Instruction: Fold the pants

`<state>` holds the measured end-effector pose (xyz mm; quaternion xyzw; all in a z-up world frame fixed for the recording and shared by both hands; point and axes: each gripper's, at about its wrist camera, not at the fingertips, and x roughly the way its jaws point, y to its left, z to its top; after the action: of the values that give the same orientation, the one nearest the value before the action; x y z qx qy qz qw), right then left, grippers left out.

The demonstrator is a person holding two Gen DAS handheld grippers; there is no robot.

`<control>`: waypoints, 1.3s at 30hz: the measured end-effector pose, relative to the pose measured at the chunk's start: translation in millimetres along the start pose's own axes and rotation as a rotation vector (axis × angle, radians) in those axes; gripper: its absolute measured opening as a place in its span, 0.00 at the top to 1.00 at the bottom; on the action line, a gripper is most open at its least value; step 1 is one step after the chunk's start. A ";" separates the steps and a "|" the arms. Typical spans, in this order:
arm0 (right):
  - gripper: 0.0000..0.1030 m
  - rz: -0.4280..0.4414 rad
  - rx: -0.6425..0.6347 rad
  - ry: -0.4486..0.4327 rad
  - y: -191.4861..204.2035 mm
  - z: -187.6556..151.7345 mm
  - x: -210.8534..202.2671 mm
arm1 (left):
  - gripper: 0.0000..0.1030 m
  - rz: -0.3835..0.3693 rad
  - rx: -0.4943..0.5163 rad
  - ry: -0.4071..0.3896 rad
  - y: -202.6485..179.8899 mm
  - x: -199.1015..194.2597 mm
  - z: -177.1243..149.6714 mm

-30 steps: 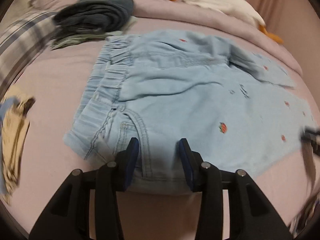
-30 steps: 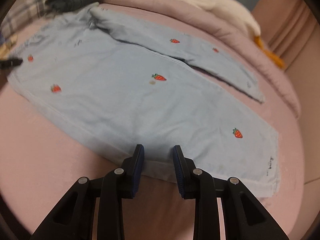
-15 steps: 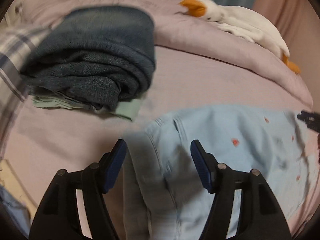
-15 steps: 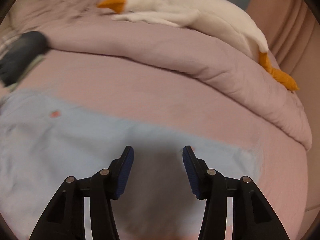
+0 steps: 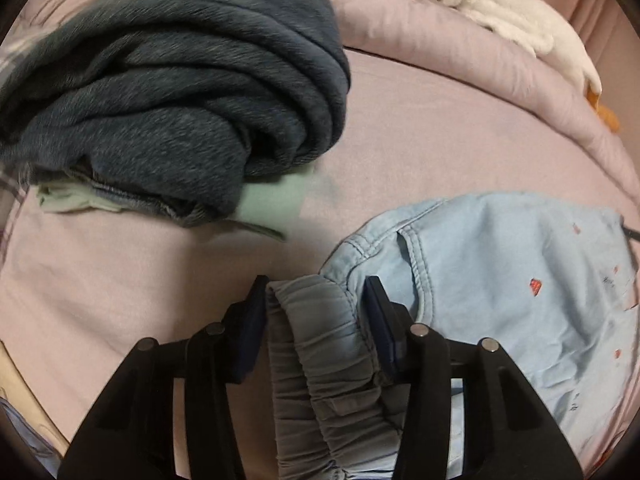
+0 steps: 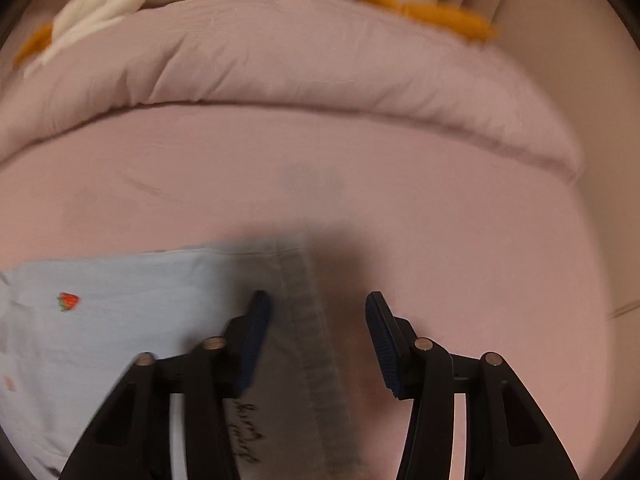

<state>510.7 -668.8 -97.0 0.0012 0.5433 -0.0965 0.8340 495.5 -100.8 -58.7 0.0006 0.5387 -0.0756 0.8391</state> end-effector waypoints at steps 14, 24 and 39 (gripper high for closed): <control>0.93 -0.358 -0.135 -0.205 41.3 38.2 19.2 | 0.57 0.128 0.118 -0.062 -101.3 20.4 50.5; 0.79 -0.127 -0.071 -0.368 80.4 7.9 -59.7 | 0.56 0.003 0.036 -0.211 -128.5 -40.4 94.4; 0.86 0.285 -0.619 -0.188 320.8 -59.1 -52.5 | 0.62 0.013 0.157 -0.066 -139.8 25.3 79.0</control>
<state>488.7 -339.3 -106.6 -0.1845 0.4621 0.1905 0.8462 559.5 -248.7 -37.2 0.0675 0.5031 -0.1124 0.8543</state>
